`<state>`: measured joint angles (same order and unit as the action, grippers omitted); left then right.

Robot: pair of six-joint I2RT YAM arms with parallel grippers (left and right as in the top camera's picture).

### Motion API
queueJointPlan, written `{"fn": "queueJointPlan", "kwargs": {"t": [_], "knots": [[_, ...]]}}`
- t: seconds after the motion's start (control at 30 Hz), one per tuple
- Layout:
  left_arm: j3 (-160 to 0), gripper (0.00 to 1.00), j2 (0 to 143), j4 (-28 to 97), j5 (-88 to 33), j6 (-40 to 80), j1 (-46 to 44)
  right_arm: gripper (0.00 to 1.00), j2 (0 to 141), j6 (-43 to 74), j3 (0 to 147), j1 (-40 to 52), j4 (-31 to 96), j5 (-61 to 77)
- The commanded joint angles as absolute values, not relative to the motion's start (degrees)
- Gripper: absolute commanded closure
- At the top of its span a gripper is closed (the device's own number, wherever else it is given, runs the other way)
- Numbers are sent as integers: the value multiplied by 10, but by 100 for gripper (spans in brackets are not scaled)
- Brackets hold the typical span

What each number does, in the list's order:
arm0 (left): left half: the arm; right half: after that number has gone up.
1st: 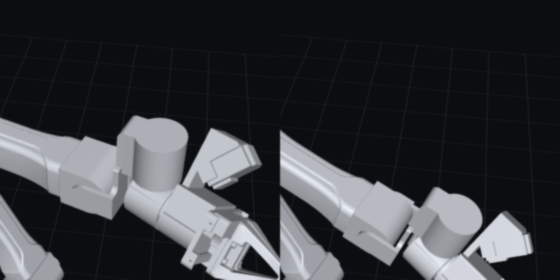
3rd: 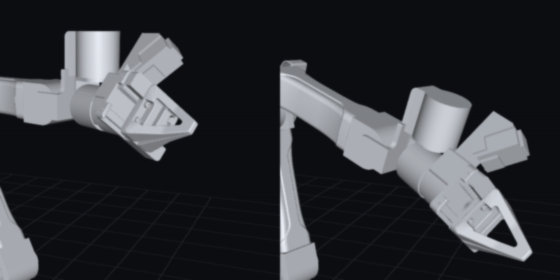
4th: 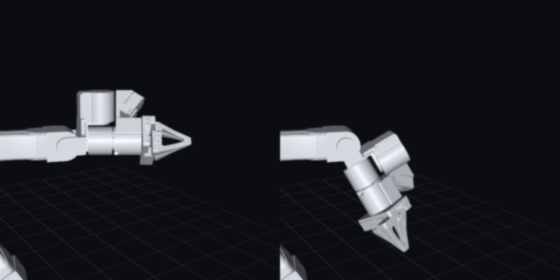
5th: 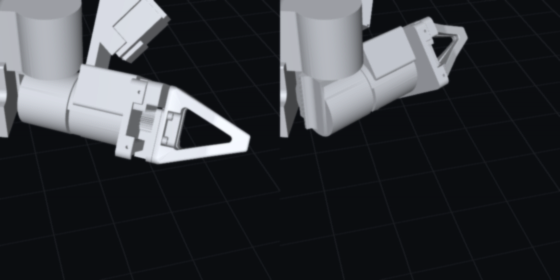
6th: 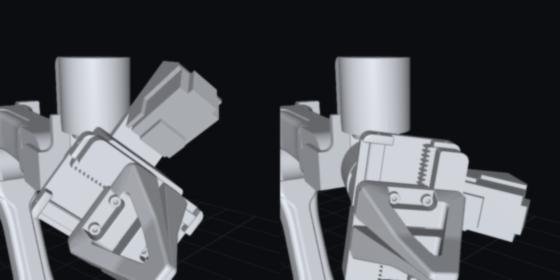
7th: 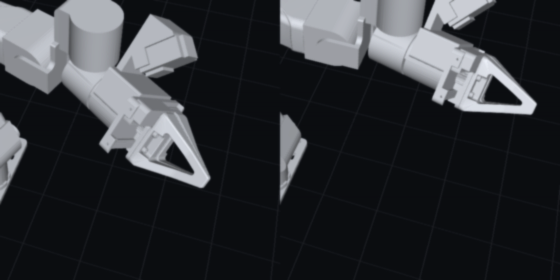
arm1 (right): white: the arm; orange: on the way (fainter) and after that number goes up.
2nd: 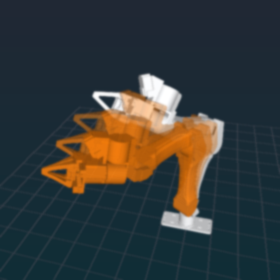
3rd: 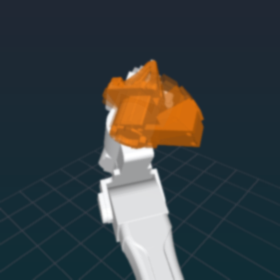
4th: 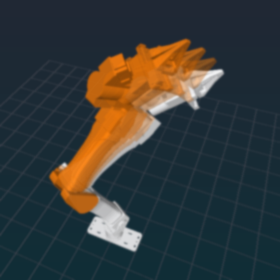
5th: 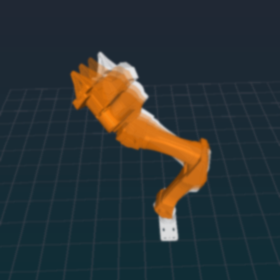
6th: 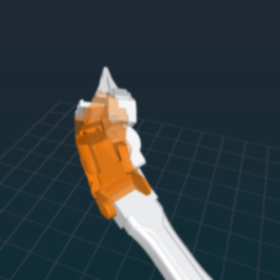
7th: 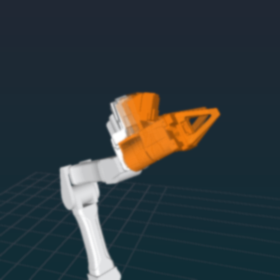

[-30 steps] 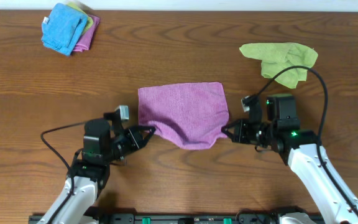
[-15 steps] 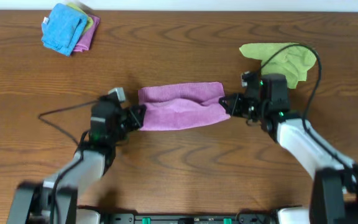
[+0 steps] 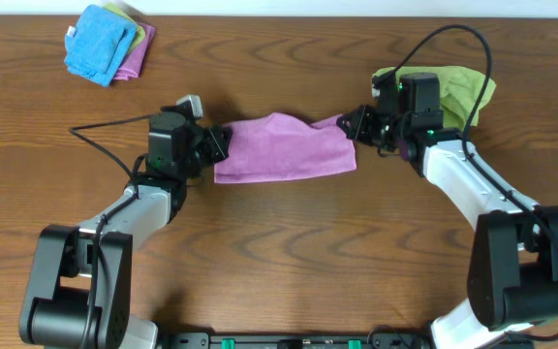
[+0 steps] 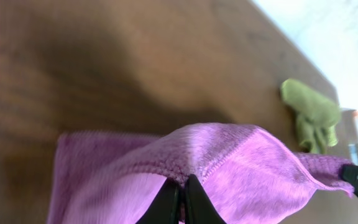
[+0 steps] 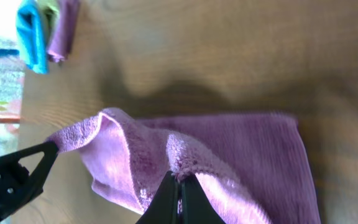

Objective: Fold the cloth

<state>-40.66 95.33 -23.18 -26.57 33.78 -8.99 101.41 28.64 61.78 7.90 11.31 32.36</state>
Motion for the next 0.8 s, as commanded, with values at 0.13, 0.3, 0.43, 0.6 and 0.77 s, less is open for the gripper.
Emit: {"fn": "queueJointPlan", "kwargs": {"t": [0.13,0.3,0.43,0.6,0.77], "knots": [[-413,94,959,-170,-303,307,-86,98,1017,223,625,75,220,323],[-413,94,959,-133,-314,296,-86,98,1017,201,625,75,277,295],[-413,94,959,-102,-315,291,-83,99,1017,200,625,75,296,264],[-413,94,959,-79,-316,290,-65,99,1017,190,625,75,303,260],[-413,94,959,-80,-316,287,-56,98,1017,190,625,76,301,238]]}}
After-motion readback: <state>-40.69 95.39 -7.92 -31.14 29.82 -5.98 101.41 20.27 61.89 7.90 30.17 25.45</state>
